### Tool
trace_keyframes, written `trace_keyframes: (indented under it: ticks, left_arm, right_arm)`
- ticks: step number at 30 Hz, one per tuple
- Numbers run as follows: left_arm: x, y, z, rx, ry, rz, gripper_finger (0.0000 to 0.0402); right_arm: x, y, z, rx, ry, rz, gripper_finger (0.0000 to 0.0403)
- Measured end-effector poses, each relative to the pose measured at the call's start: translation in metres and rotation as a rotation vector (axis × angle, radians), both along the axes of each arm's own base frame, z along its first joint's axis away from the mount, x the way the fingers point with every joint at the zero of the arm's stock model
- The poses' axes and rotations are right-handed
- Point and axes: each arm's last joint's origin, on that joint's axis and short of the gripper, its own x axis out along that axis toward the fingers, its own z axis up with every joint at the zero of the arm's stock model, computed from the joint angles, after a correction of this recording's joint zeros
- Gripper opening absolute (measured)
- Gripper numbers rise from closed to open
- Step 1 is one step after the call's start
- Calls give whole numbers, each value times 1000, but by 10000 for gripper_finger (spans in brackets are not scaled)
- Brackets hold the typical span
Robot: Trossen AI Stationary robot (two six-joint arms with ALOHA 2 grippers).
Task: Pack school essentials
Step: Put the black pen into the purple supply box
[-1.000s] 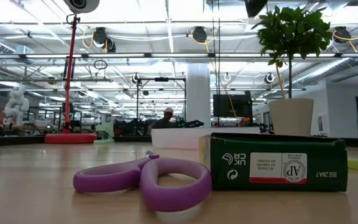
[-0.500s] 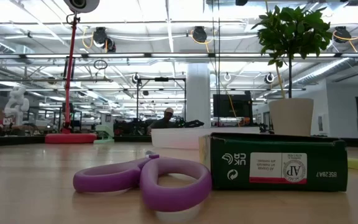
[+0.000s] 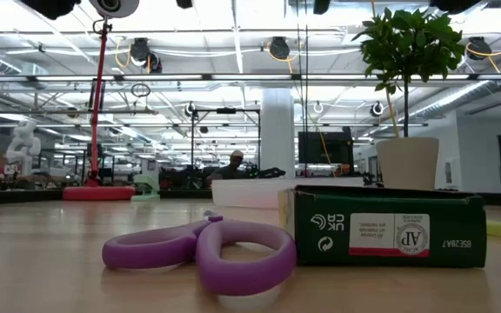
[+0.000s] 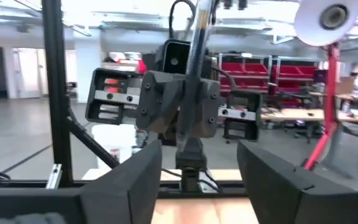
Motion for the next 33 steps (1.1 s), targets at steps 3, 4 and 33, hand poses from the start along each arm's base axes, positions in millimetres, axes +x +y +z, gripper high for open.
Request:
trace_keyframes:
  ticks: [3,4,33]
  left_arm:
    - [4,1,-3,-1,-25,-2,37]
    - [4,1,-3,1,-22,-5,37]
    - [10,21,-7,5,10,38,37]
  right_arm:
    - [3,-5,2,-8,1,27,218]
    - [4,-6,4,-7,0,25,219]
    - [25,-20,1,44,-5,50,183]
